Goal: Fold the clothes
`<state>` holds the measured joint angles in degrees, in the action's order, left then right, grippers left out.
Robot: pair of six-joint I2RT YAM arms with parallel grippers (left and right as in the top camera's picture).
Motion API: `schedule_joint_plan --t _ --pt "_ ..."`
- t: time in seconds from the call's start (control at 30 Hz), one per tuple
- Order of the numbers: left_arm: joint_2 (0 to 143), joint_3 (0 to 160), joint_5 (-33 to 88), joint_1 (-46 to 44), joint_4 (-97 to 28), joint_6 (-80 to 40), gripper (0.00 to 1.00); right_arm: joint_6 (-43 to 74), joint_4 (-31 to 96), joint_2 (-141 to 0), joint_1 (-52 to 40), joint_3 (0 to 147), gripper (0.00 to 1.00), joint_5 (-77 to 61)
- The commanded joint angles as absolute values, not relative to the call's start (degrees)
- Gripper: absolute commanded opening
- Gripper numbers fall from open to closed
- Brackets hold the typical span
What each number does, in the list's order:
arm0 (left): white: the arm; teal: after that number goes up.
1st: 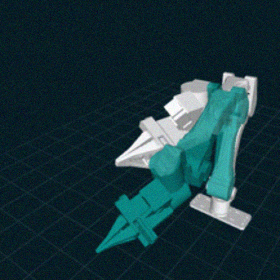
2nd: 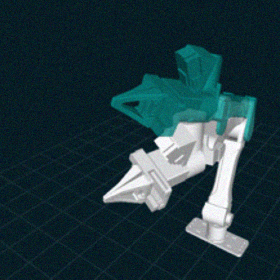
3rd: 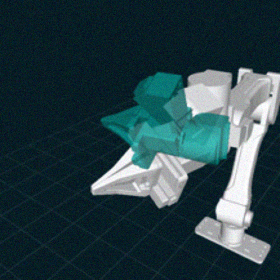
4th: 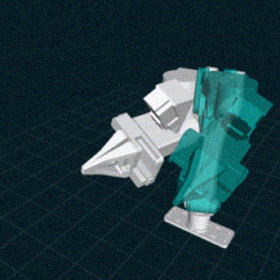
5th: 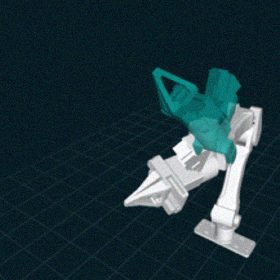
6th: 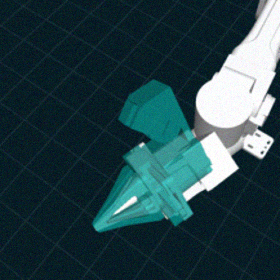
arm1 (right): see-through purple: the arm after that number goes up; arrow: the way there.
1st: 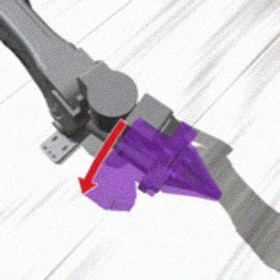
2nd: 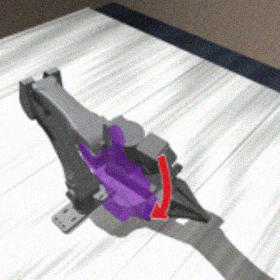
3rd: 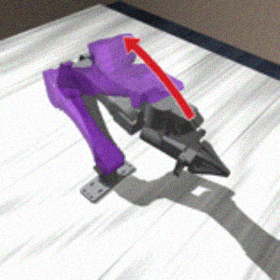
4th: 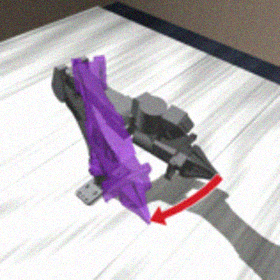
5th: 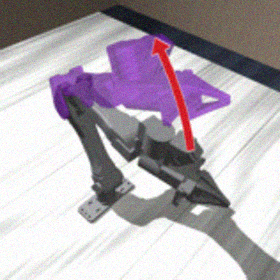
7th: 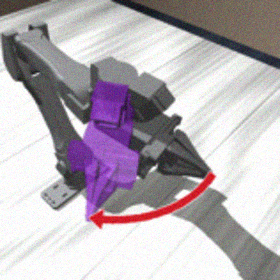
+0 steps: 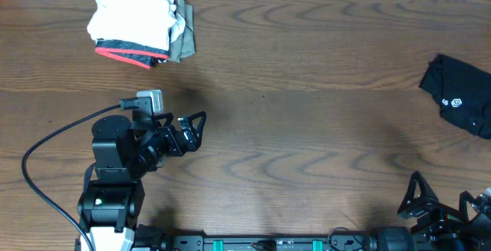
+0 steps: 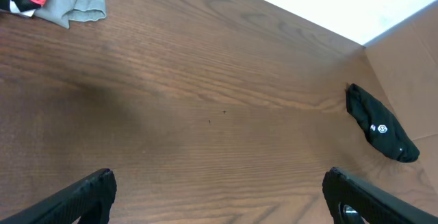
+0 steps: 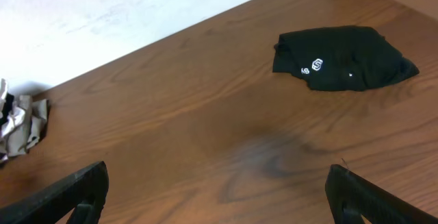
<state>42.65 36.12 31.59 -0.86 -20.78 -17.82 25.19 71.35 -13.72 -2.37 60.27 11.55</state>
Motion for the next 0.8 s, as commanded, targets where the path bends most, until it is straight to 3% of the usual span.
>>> schedule_joint_plan --t 0.0,0.3,0.57,0.77 --pt "42.6 36.4 32.5 -0.8 -20.7 -17.9 0.98 22.3 70.6 -13.7 -2.3 59.0 0.99 12.6" --pt "42.6 36.4 32.6 -0.8 -20.7 -17.9 0.98 8.6 59.7 -10.6 0.0 46.0 0.99 5.1" --pt "42.6 36.3 32.6 -0.8 -20.7 -17.9 0.98 8.4 50.4 -0.2 0.0 33.8 0.99 0.9" --pt "42.6 36.3 32.6 -0.8 -20.7 -17.9 0.98 3.3 41.5 -0.3 -0.1 29.1 0.99 -3.2"
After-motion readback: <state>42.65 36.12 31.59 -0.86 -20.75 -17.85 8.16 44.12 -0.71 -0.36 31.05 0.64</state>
